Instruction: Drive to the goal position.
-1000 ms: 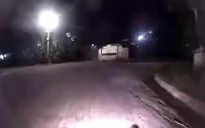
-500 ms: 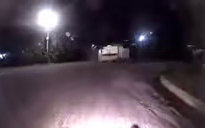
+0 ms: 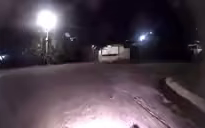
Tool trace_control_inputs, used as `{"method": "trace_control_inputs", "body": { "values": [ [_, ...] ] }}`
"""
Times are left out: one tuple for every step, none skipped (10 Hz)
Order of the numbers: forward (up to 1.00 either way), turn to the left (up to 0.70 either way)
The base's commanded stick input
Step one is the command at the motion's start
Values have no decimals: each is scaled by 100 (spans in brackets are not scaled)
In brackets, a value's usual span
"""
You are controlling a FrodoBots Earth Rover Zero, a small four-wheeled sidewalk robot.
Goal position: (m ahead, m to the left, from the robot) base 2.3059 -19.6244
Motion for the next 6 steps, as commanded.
{"method": "trace_control_inputs", "body": {
  "values": [
    [70,-35],
    [70,-35],
    [70,-35],
    [70,-18],
    [70,0],
    [70,0]
  ]
}}
